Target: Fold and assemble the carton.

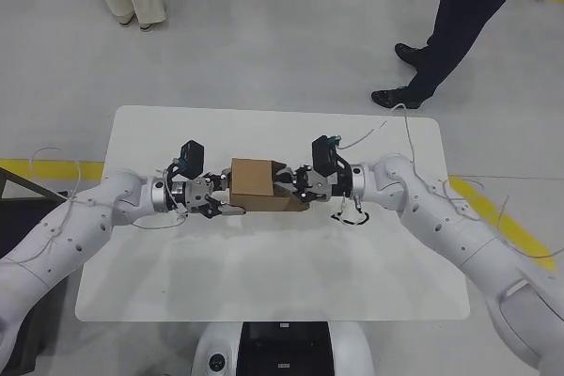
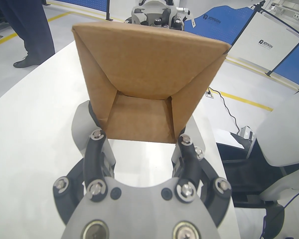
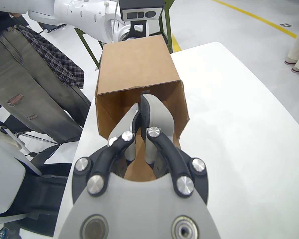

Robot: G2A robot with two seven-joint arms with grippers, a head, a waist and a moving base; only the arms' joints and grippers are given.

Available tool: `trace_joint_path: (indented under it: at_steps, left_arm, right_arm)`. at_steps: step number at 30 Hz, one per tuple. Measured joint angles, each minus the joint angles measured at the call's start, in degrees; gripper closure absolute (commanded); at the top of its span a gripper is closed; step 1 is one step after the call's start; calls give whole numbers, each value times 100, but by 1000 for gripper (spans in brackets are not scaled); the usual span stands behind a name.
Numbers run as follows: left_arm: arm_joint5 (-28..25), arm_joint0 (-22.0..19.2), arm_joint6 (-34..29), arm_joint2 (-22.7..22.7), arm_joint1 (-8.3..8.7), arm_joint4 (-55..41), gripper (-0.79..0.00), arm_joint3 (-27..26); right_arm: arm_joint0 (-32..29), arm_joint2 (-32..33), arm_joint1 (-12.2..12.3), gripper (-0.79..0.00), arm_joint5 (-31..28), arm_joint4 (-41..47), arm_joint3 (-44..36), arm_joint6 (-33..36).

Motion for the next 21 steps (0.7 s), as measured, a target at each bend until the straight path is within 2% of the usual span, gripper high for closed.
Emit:
trace_joint_path:
  at_steps: [7, 14, 21]
  left_arm:
    - [0, -63, 58, 126, -30, 53, -422, -70]
    - [0, -122, 184, 227, -58, 93, -376, -128]
    - [0, -156, 268, 315, -76, 170, -376, -150]
  right_arm:
    - [125, -224, -135, 0, 0, 122, -6, 25]
    - [257, -422, -245, 0, 0, 175, 133, -15]
    - [373, -586, -331, 0, 0, 179, 175, -91]
